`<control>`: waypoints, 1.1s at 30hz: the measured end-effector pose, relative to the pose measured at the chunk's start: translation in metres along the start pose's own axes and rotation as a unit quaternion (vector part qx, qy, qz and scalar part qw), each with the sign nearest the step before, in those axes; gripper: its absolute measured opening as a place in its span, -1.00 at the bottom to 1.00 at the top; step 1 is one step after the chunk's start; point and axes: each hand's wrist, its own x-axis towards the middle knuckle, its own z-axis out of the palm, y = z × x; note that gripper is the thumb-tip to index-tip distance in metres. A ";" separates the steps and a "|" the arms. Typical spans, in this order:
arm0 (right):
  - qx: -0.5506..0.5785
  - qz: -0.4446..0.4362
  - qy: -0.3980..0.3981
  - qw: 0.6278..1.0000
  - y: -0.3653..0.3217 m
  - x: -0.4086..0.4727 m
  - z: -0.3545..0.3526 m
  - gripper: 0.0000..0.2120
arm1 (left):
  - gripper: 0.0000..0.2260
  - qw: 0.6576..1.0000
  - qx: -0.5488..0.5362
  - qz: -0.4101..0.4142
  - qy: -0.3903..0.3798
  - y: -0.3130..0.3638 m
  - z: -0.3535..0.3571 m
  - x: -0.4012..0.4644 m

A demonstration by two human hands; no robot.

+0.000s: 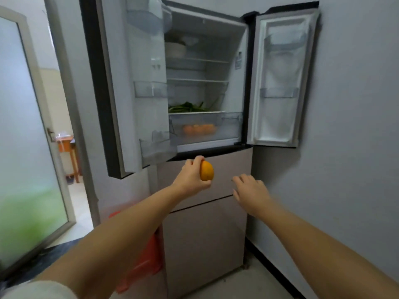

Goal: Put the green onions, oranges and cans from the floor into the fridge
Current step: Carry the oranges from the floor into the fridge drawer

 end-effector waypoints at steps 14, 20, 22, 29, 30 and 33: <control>0.097 0.012 0.121 0.988 0.117 0.305 0.045 -0.64 | -0.38 0.998 0.014 0.026 0.060 -0.025 0.005 0.308; 0.120 -0.029 0.146 0.982 0.178 0.448 0.081 -0.65 | -0.37 0.991 -0.006 0.025 0.132 -0.026 0.012 0.447; 0.133 -0.048 0.165 0.976 0.199 0.496 0.087 -0.67 | -0.38 0.988 0.006 0.023 0.154 -0.026 0.010 0.491; 0.212 -0.071 0.161 0.961 0.225 0.652 0.075 -0.71 | -0.41 0.991 0.078 -0.019 0.111 -0.052 -0.006 0.600; 0.202 -0.079 0.121 0.969 0.223 0.673 0.073 -0.71 | -0.41 0.991 0.096 -0.028 0.089 -0.058 -0.007 0.613; 0.112 -0.130 -0.010 0.985 0.213 0.727 0.071 -0.68 | -0.44 0.991 0.130 -0.035 0.004 -0.078 -0.002 0.649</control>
